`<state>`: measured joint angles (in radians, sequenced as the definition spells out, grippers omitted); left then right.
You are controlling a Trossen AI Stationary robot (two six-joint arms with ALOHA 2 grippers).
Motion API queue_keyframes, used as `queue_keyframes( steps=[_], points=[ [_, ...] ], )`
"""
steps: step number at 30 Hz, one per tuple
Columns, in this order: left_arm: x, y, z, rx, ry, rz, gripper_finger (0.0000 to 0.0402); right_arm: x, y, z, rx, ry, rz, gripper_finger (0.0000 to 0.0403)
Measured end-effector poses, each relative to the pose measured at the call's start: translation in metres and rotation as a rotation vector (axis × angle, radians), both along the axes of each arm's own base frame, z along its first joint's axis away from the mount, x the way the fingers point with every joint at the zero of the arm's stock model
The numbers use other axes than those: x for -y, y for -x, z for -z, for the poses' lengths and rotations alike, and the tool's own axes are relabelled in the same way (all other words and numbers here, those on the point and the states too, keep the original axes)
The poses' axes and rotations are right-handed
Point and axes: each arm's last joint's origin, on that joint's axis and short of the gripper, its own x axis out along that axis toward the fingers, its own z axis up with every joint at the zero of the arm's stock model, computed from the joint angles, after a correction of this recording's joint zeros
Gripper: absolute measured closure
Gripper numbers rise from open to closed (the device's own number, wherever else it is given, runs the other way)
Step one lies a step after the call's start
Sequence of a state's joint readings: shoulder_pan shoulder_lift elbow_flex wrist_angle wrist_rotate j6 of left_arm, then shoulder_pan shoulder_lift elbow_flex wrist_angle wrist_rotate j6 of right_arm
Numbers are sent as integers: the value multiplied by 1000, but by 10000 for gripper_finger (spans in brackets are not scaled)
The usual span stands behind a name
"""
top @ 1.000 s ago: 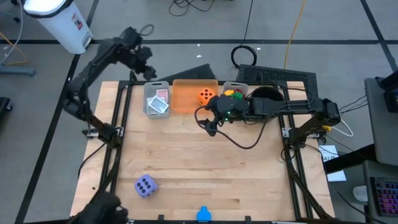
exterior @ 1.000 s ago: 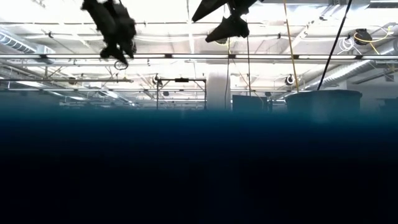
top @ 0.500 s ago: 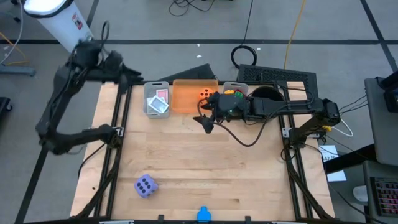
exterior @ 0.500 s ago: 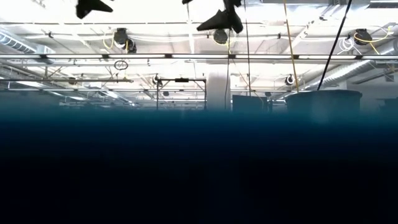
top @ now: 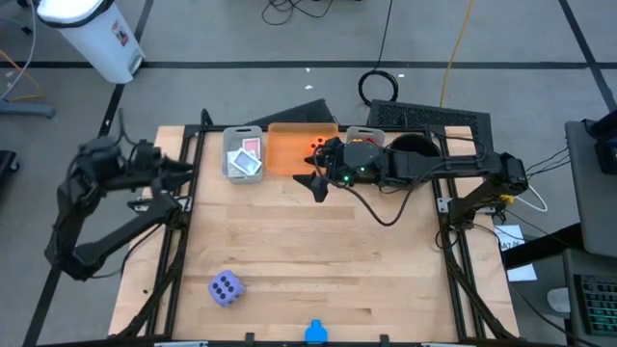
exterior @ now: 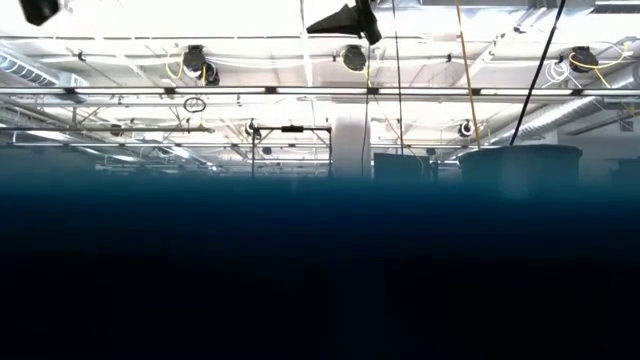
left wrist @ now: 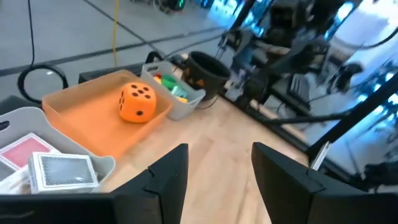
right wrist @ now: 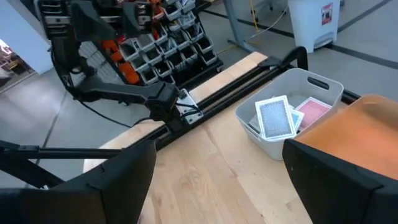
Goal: Pick & Place Toys
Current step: Put the purple dice into the orange bin
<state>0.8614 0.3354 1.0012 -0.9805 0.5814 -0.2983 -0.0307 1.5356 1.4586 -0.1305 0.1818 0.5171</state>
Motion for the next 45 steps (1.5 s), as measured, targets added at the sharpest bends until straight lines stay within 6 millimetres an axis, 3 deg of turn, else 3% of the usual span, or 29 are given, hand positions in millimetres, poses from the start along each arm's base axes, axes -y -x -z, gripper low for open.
queue_keyframes(
  steps=[3, 7, 12, 17, 23, 29, 36, 45],
  points=[
    [12, 11, 1, 50, -3, -21, 220, 0, -1, 4, 27, -6, 2, 62],
    [16, 14, 2, 61, -22, -71, 220, 0, -4, 24, 127, -61, 15, 62],
    [4, 5, 1, 7, -34, -100, 220, 0, -1, 49, 273, -143, 25, 62],
    [-17, -9, 0, -79, -47, -112, 220, -8, 5, 74, 307, -174, 5, 62],
    [-55, -36, 2, -40, -78, -126, 220, -29, 6, 74, 308, -125, -66, 62],
    [-77, -66, 36, 43, 5, -96, 220, -40, 11, 60, 359, -107, -103, 62],
    [-57, -96, 79, -94, 139, 22, 220, -51, 24, 43, 381, -78, -146, 62],
    [5, -113, 90, -203, 244, 179, 220, -57, 33, 41, 326, -64, -168, 62]
  ],
)
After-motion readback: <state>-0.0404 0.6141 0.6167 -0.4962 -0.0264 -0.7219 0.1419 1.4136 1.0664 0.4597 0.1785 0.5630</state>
